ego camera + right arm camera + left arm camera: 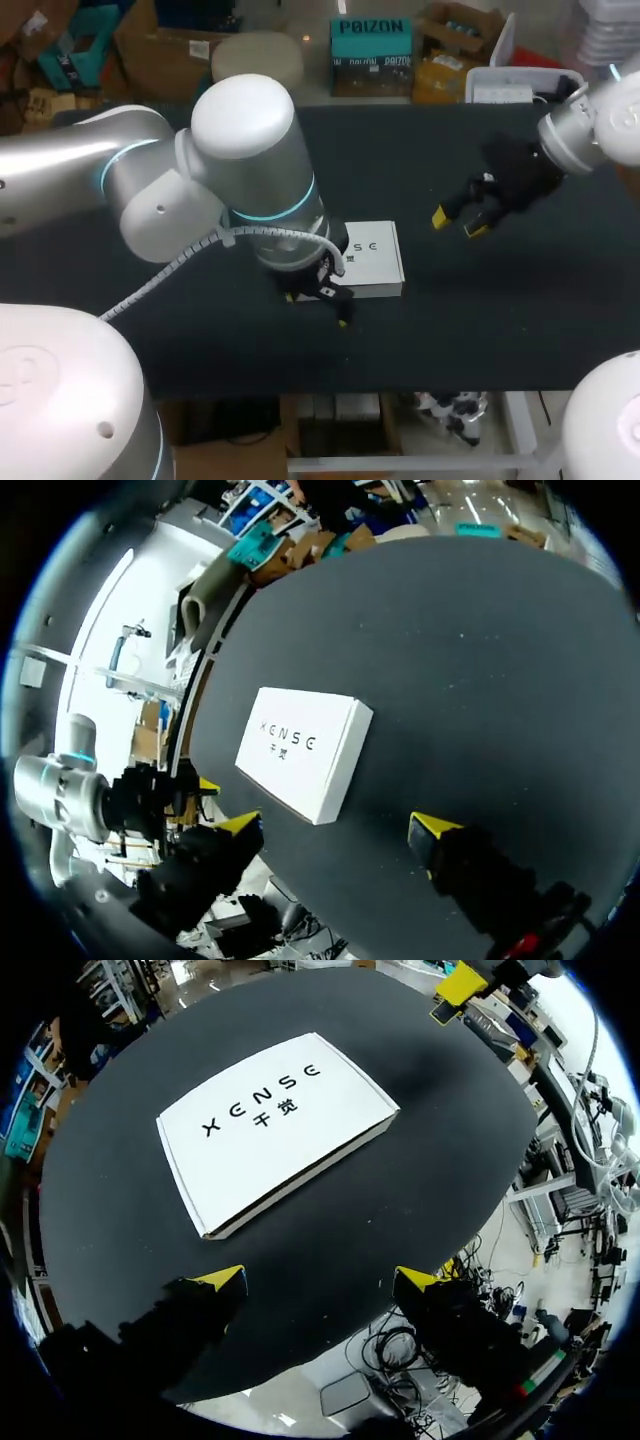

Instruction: Assemble the packaging by folding the flat box into shape, placing the metal phone stand inside, and closing the box properly

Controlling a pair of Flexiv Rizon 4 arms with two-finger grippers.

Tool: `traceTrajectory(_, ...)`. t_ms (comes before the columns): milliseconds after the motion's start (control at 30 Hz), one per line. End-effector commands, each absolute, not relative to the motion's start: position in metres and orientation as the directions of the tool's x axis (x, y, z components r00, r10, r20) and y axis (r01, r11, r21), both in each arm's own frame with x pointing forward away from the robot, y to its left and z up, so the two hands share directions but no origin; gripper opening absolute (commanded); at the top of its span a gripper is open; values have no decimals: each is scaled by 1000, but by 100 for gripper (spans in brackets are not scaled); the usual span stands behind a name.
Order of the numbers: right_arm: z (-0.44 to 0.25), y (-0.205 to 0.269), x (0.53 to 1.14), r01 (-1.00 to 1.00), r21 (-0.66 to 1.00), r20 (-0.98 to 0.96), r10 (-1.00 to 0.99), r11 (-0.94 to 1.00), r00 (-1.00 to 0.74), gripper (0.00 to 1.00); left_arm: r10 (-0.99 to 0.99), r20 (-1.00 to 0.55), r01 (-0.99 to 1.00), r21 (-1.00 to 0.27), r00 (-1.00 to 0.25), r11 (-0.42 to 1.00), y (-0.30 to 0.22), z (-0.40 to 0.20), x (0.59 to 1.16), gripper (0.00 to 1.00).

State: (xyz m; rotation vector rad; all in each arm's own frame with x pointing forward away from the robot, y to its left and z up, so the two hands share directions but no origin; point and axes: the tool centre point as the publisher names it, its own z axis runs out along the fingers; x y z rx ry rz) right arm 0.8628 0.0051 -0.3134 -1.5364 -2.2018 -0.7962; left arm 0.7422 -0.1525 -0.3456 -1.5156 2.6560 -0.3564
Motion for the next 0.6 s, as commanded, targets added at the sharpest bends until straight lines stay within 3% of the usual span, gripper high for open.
traceTrajectory(33,-317,-18,865,869,453,543,712,199,-446,100,-884,48,-868,-218,-465,445,-164,-352,736,100)
traceTrajectory(333,-301,-51,891,719,666,406,712,199,-573,100,-926,47,-912,-203,-374,358,-182,-362,732,100)
traceTrajectory(467,-299,-52,897,668,694,327,711,266,-623,100,-973,-3,-957,-180,-231,228,-186,-370,733,100)
traceTrajectory(600,-299,-52,897,668,694,327,711,266,-623,100,-973,-3,-957,-180,-231,228,-186,-370,733,100)
